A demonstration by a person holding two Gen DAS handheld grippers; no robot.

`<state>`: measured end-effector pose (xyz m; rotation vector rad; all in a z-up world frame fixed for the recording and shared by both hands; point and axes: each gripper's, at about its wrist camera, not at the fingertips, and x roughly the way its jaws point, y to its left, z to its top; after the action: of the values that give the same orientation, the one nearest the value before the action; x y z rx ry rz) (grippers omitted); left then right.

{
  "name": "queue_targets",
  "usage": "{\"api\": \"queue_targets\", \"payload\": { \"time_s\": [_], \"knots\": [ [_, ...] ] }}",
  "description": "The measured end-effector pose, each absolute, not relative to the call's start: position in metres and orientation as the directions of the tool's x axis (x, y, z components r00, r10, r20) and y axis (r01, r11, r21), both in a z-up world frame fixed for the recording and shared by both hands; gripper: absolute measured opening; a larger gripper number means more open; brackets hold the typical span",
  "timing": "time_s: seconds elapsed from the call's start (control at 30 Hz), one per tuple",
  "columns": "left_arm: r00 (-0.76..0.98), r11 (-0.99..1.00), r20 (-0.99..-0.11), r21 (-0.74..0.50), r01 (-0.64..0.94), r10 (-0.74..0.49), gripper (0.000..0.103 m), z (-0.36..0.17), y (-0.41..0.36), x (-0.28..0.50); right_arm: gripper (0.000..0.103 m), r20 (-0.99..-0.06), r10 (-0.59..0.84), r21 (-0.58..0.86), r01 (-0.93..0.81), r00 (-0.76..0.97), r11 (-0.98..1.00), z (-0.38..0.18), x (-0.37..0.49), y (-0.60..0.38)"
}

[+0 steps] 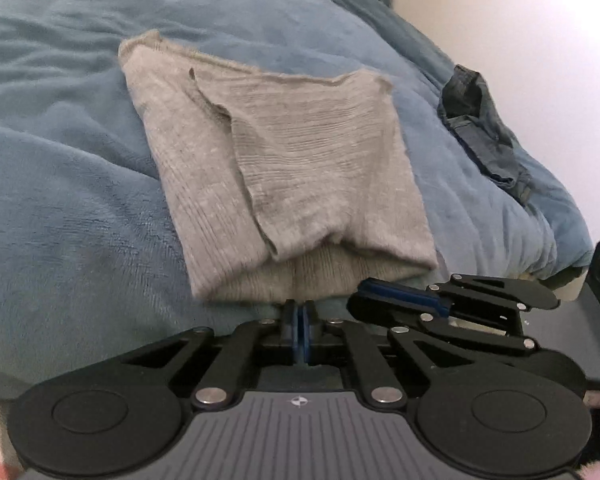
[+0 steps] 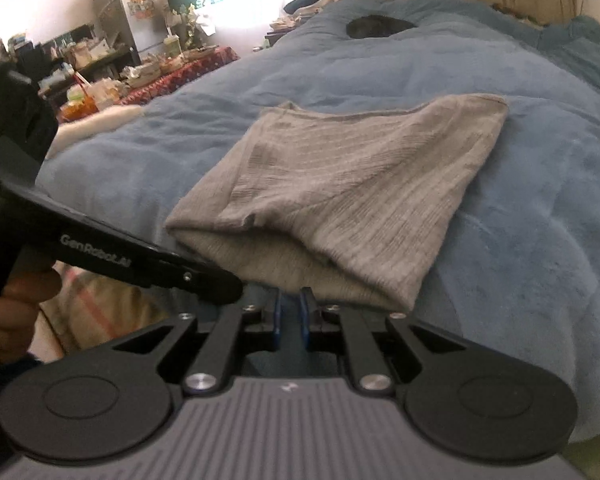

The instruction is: Fold clothes

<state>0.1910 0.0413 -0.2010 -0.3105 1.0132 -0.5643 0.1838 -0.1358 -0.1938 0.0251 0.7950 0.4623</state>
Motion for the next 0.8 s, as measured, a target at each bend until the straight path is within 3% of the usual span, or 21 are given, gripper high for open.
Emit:
{"api": "queue_targets", "payload": {
  "time_s": [0.17, 0.47, 0.63, 0.8],
  "knots": [
    [0.470, 0.794, -0.641, -0.512, 0.328, -0.607, 0.006, -0.171, 0.053, 0.183, 0.012, -0.644, 0.412, 0.202, -0.376, 0.645, 0.904, -0.169, 0.177, -0.148],
    [0.481, 0.863, -0.719, -0.457, 0.216, -0.501, 0.003, -0.208, 0.076, 0.200, 0.013, -0.622, 0.454, 0.226, -0.408, 0.638, 0.884, -0.162, 0.213, -0.119],
    [0.491, 0.844, -0.694, -0.493, 0.211, -0.527, 0.003, -0.195, 0.086, 0.188, 0.014, -0.634, 0.472, 0.230, -0.434, 0.612, 0.871, -0.173, 0.231, -0.095],
    [0.575, 0.870, -0.662, -0.442, 0.219, -0.481, 0.009, -0.174, 0.099, 0.191, 0.013, -0.646, 0.489, 0.233, -0.459, 0.585, 0.857, -0.183, 0.250, -0.071]
  ]
}}
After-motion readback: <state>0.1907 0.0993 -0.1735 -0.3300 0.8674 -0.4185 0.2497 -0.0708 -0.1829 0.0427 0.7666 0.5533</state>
